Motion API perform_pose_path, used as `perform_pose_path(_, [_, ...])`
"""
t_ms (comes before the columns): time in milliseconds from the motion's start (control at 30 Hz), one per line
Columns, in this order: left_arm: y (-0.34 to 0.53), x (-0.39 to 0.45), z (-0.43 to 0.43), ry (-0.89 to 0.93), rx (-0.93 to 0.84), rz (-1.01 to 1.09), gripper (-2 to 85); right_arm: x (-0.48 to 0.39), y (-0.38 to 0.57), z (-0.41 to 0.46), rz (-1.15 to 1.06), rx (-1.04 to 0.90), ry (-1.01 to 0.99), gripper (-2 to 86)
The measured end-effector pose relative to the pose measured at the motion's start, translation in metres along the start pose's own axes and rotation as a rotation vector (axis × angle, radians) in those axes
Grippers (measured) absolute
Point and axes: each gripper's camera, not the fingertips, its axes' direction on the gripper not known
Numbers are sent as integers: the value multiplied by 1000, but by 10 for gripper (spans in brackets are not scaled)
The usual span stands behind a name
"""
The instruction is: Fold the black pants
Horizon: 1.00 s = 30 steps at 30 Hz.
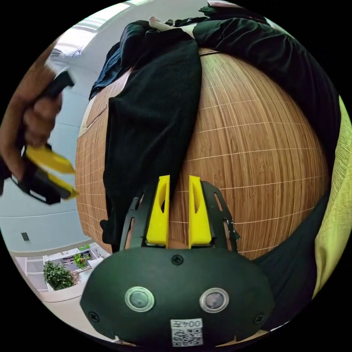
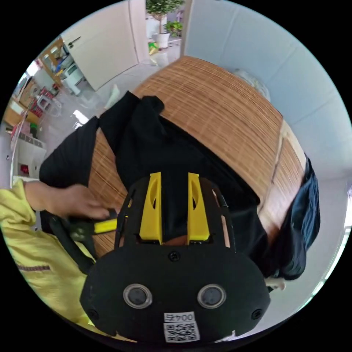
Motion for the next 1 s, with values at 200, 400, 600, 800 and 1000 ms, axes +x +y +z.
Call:
perform_pose_path(200, [26, -18, -4, 80, 111, -37, 72, -60, -159, 50, -132, -38, -5, 126])
perform_pose_path(400, [42, -23, 12, 71, 83, -18, 70, -93, -231, 127, -160, -137, 146, 74])
perform_pose_path(600, [50, -29, 9, 48, 97, -2, 69, -87, -166, 101, -311, 43, 17, 39])
perform_pose_path(800, [50, -37, 11, 69, 120, 18, 69, 54, -9, 136, 112, 115, -169, 73])
perform_pose_path(1000, [63, -56, 11, 40, 141, -42, 72, 108, 170, 216, 409, 100, -377, 109])
